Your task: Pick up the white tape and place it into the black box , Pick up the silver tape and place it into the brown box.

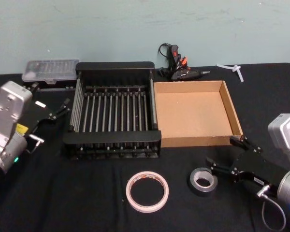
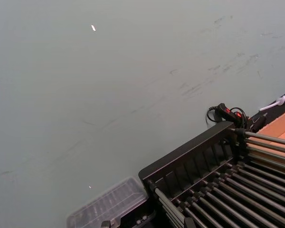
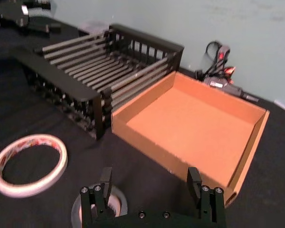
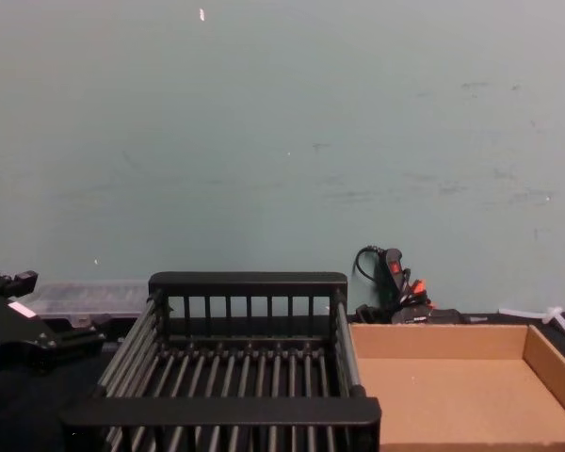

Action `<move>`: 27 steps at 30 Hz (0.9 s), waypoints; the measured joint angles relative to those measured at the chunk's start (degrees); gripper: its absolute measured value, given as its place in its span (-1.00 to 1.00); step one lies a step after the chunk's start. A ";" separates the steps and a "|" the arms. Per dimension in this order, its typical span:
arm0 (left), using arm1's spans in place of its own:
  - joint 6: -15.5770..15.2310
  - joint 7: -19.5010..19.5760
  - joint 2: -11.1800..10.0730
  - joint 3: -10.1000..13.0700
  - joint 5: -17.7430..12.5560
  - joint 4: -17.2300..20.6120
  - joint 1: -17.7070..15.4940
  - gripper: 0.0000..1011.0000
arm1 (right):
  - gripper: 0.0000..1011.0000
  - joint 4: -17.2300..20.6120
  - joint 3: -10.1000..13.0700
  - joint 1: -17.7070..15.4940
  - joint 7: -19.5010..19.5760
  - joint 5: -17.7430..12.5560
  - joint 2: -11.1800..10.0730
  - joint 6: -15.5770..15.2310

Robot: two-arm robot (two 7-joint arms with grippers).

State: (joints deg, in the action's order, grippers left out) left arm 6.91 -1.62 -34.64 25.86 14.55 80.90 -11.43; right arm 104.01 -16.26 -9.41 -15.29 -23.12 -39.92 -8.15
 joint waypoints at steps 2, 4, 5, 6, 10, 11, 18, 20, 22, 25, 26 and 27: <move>0.00 0.00 0.00 0.00 0.00 0.00 0.00 0.98 | 0.98 0.10 0.00 -0.20 -0.25 0.47 -0.08 -1.05; 0.00 0.00 0.00 0.00 0.00 0.00 0.00 0.98 | 0.98 0.11 0.00 -0.26 -0.41 0.80 -0.09 -1.59; 0.00 0.00 0.00 0.00 0.00 0.00 0.00 0.98 | 0.98 0.11 0.00 -0.28 -0.62 1.13 -0.08 -2.08; 0.00 0.00 0.00 0.00 0.00 0.00 0.00 0.98 | 0.98 0.12 0.00 -0.29 -0.73 1.26 -0.07 -2.31; 0.00 0.00 0.00 0.00 0.00 -0.01 0.00 0.98 | 0.98 -0.01 -0.04 -0.23 -1.51 1.92 0.25 -3.68; 0.00 0.00 0.00 0.00 0.00 0.00 0.00 0.98 | 0.98 -0.07 -0.04 -0.21 -1.62 1.99 0.36 -3.92; 0.00 0.00 0.00 0.00 0.00 0.00 0.00 0.98 | 0.98 -0.71 -0.14 0.34 -2.66 2.41 1.42 -6.33; 0.00 0.00 0.00 0.00 0.00 0.00 0.00 0.98 | 0.98 -0.90 -0.19 0.56 -2.95 2.66 1.72 -7.03; 0.00 0.00 0.00 0.00 0.00 0.00 0.00 0.98 | 0.98 -1.16 -0.23 0.82 -3.23 2.92 2.07 -7.70; 0.00 0.00 0.00 0.00 0.00 0.00 0.00 0.98 | 0.98 -1.49 -0.30 1.14 -3.45 3.17 2.51 -8.47; 0.00 0.00 0.00 0.00 0.00 0.00 0.00 0.98 | 0.98 -1.64 -0.32 1.31 -3.59 3.34 2.82 -8.90; 0.00 0.00 0.00 0.00 0.00 0.00 0.00 0.98 | 0.98 -1.72 -0.32 1.39 -3.64 3.43 2.96 -9.10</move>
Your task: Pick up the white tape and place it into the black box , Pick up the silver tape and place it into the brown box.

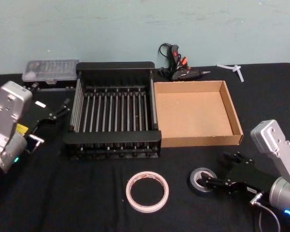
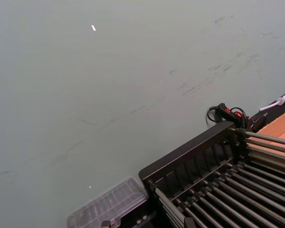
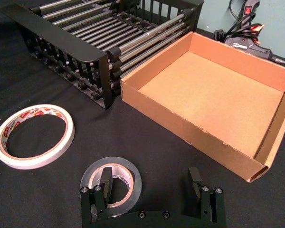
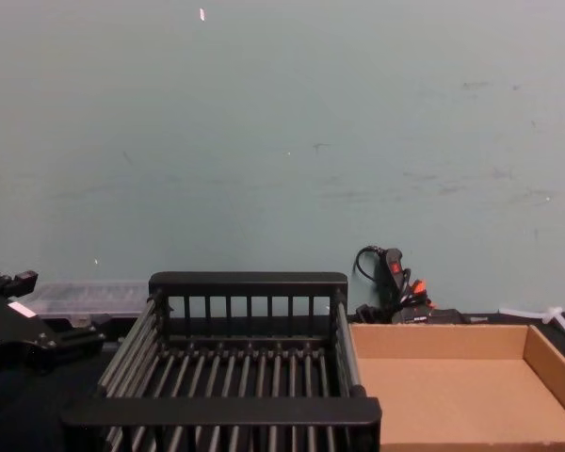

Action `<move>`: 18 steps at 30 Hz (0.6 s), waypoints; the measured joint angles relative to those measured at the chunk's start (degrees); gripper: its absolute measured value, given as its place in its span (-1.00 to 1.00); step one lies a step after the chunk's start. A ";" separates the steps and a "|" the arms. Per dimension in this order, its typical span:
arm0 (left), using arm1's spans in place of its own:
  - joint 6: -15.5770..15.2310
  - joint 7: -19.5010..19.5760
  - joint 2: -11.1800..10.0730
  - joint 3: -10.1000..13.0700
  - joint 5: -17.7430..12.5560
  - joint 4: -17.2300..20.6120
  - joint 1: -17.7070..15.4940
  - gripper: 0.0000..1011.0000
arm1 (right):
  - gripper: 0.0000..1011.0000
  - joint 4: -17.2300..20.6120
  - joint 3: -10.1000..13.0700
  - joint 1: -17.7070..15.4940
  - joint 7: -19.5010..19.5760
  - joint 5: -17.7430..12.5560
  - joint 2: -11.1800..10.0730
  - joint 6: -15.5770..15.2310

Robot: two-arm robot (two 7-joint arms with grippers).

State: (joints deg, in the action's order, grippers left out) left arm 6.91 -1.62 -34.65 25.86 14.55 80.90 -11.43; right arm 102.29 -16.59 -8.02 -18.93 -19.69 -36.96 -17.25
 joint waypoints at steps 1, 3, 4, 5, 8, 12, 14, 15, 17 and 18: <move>0.00 0.00 0.00 0.00 0.00 0.00 0.00 0.98 | 0.98 -0.07 0.00 0.08 -0.06 0.08 0.14 -0.16; 0.00 0.00 0.00 0.00 0.00 0.00 0.00 0.98 | 0.98 -0.31 -0.01 0.30 -0.24 0.39 0.52 -0.58; 0.00 0.00 0.00 0.00 0.00 0.00 0.00 0.98 | 0.98 -0.38 -0.01 0.36 -0.30 0.48 0.61 -0.69; 0.00 0.00 0.00 0.00 0.00 0.00 0.00 0.98 | 0.98 -0.46 -0.01 0.45 -0.35 0.58 0.74 -0.84; 0.00 0.00 0.00 0.00 0.00 0.00 0.00 0.98 | 0.98 -0.77 -0.01 0.79 -0.60 0.97 1.21 -1.28; 0.00 0.00 0.00 0.00 0.00 0.00 0.00 0.98 | 0.98 -1.08 -0.01 1.12 -0.93 1.34 1.67 -1.73; 0.00 0.00 0.00 0.00 0.00 0.00 0.00 0.98 | 0.98 -1.23 -0.01 1.28 -1.18 1.63 1.92 -2.02; 0.00 0.00 0.00 0.00 0.00 0.00 0.00 0.98 | 0.98 -1.23 -0.01 1.28 -1.18 1.63 1.92 -2.02; 0.00 0.00 0.00 0.00 0.00 0.00 0.00 0.98 | 0.98 -1.35 -0.01 1.34 -1.34 1.81 2.05 -2.22; 0.00 0.00 0.00 0.00 0.00 0.00 0.00 0.98 | 0.98 -1.37 -0.01 1.36 -1.41 1.87 2.10 -2.30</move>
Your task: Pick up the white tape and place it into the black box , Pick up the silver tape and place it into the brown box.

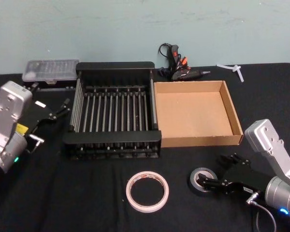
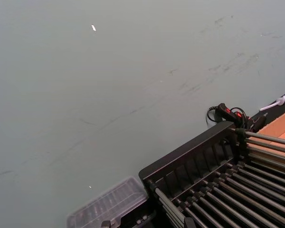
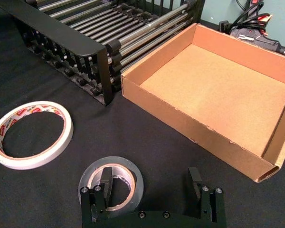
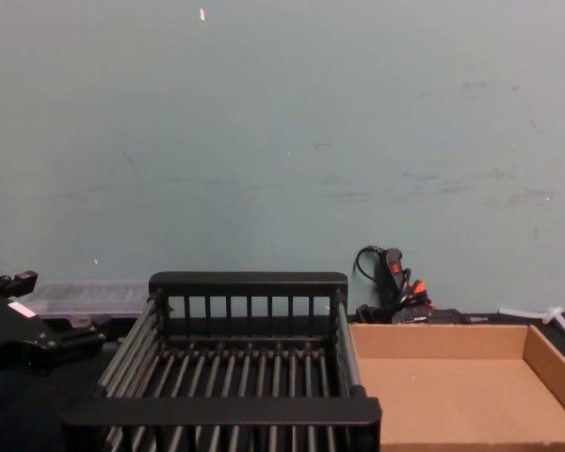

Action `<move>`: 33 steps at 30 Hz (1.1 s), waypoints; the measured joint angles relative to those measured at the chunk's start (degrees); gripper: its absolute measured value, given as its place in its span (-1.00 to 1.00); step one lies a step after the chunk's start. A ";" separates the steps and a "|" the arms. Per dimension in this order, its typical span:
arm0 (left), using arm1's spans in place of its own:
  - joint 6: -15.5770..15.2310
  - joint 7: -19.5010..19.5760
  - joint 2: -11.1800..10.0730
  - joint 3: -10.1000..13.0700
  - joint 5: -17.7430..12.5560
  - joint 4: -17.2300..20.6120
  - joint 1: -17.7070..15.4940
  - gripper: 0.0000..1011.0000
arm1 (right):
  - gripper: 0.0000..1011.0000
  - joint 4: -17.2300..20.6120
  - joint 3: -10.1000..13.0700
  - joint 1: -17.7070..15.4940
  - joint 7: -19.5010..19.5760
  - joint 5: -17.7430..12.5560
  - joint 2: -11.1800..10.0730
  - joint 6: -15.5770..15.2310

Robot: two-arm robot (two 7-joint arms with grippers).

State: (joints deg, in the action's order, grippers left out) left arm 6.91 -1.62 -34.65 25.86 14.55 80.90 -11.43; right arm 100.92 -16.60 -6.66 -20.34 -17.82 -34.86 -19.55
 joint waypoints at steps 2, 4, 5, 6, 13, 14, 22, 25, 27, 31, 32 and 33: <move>0.00 0.00 0.00 0.00 0.00 0.00 0.00 0.98 | 0.98 -0.11 0.00 0.06 -0.11 0.19 0.11 -0.19; 0.00 0.00 0.00 0.00 0.00 0.00 0.00 0.98 | 0.98 -0.18 -0.02 0.10 -0.15 0.33 0.22 -0.33; 0.00 0.00 0.00 0.00 0.00 0.00 0.00 0.98 | 0.98 -0.23 -0.04 0.13 -0.18 0.43 0.34 -0.51; 0.00 0.00 0.00 0.00 0.00 0.00 0.00 0.98 | 0.98 -0.23 -0.04 0.13 -0.19 0.46 0.39 -0.56; 0.00 0.00 0.00 0.00 0.00 0.00 0.00 0.98 | 0.98 -0.27 -0.03 0.14 -0.21 0.78 0.54 -0.67; 0.00 0.00 0.00 0.00 0.00 0.00 -0.01 0.98 | 0.98 -0.27 -0.03 0.14 -0.21 0.77 0.54 -0.67; 0.00 0.00 0.00 0.00 0.00 0.00 0.00 0.98 | 0.91 -0.27 -0.03 0.12 -0.21 0.73 0.51 -0.66; 0.00 0.00 0.00 0.00 0.00 0.00 0.00 0.98 | 0.74 -0.27 -0.03 0.12 -0.20 0.70 0.49 -0.65; 0.00 0.00 0.00 0.00 0.00 0.00 0.00 0.98 | 0.68 -0.27 -0.03 0.12 -0.20 0.69 0.49 -0.64; 0.00 0.00 0.00 0.00 0.00 0.00 0.00 0.98 | 0.45 -0.25 -0.03 0.11 -0.19 0.67 0.46 -0.63; 0.00 0.00 0.00 0.00 0.00 0.00 0.00 0.98 | 0.36 -0.25 -0.03 0.11 -0.18 0.67 0.46 -0.63; 0.00 0.00 0.00 0.00 0.00 0.00 0.00 0.98 | 0.32 -0.24 -0.03 0.11 -0.18 0.66 0.46 -0.62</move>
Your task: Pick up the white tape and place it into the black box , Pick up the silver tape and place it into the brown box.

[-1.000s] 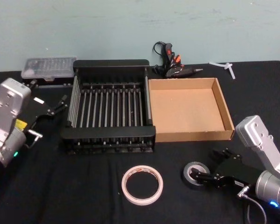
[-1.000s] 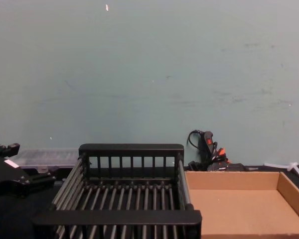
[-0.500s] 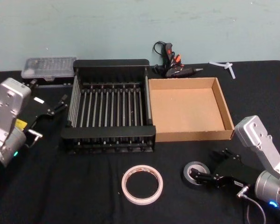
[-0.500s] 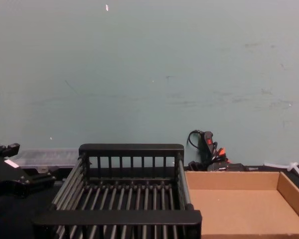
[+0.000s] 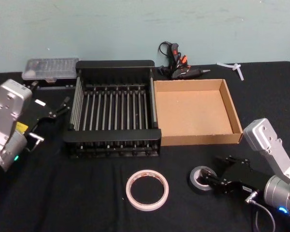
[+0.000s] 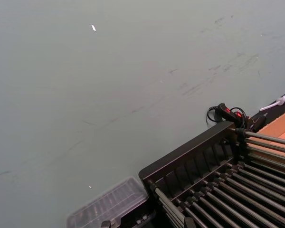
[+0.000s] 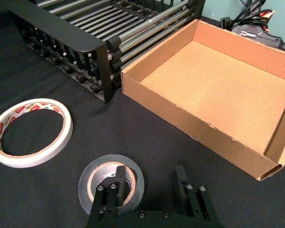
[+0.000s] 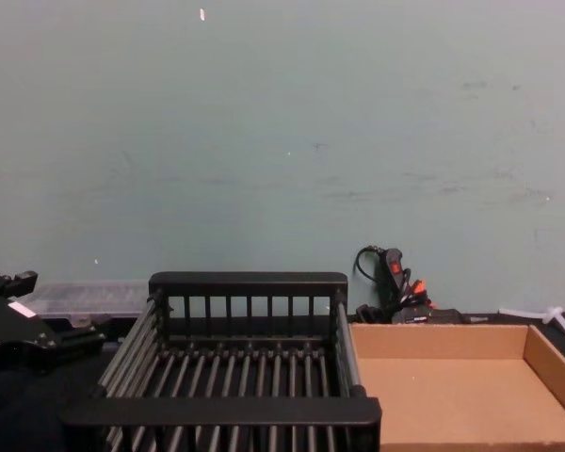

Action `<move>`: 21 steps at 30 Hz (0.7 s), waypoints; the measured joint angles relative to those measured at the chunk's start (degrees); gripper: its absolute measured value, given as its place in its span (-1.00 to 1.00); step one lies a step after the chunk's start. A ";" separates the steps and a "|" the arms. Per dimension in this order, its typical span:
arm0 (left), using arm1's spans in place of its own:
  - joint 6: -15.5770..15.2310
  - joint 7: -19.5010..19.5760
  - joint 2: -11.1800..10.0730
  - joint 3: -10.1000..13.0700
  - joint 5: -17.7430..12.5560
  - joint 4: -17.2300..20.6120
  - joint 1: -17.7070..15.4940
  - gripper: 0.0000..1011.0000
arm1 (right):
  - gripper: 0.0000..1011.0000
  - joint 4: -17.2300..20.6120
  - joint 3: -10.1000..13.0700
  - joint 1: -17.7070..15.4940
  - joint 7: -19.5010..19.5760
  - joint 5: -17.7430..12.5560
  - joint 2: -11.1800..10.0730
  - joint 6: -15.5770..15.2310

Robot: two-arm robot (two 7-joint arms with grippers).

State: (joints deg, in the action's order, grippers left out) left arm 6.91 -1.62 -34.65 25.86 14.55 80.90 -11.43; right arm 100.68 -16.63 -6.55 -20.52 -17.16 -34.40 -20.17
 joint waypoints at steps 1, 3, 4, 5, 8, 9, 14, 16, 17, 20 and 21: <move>0.00 0.00 0.00 0.00 0.00 0.00 0.00 0.98 | 0.28 0.00 0.00 0.00 0.00 0.00 0.00 0.00; 0.00 0.00 0.00 0.00 0.00 0.00 0.00 0.98 | 0.12 0.01 0.00 0.00 0.01 -0.02 0.00 0.02; 0.00 0.00 0.00 0.00 0.00 0.00 0.00 0.98 | 0.08 0.01 0.00 0.00 0.01 -0.02 0.00 0.02; 0.00 0.00 0.00 0.00 0.00 0.00 0.00 0.98 | 0.05 0.02 0.00 0.00 0.01 -0.03 0.00 0.02; 0.00 0.00 0.00 0.00 0.00 0.00 0.00 0.98 | -0.24 0.02 0.00 0.00 0.02 -0.05 0.00 0.04; 0.00 0.00 0.00 0.00 0.00 0.00 0.00 0.98 | -0.29 0.03 0.00 0.00 0.02 -0.06 0.00 0.04; 0.00 0.00 0.00 0.00 0.00 0.00 0.00 0.98 | -0.57 0.02 0.00 0.00 0.02 -0.08 0.00 0.04; 0.00 0.00 0.00 0.00 0.00 0.00 0.00 0.98 | -0.67 0.03 0.00 0.00 0.02 -0.08 0.00 0.05; 0.00 0.00 0.00 0.00 0.00 0.00 0.00 0.98 | -0.70 0.03 0.00 0.00 0.02 -0.08 -0.01 0.05; 0.00 0.00 0.00 0.00 0.00 0.00 0.00 0.98 | -0.72 0.03 0.01 0.00 0.02 -0.08 -0.01 0.05; 0.00 0.00 0.00 0.00 0.00 0.00 0.00 0.98 | -0.72 0.03 0.01 0.00 0.02 -0.08 0.00 0.05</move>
State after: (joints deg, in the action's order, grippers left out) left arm 6.91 -1.62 -34.65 25.86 14.55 80.90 -11.43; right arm 100.71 -16.62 -6.55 -20.50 -17.24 -34.41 -20.12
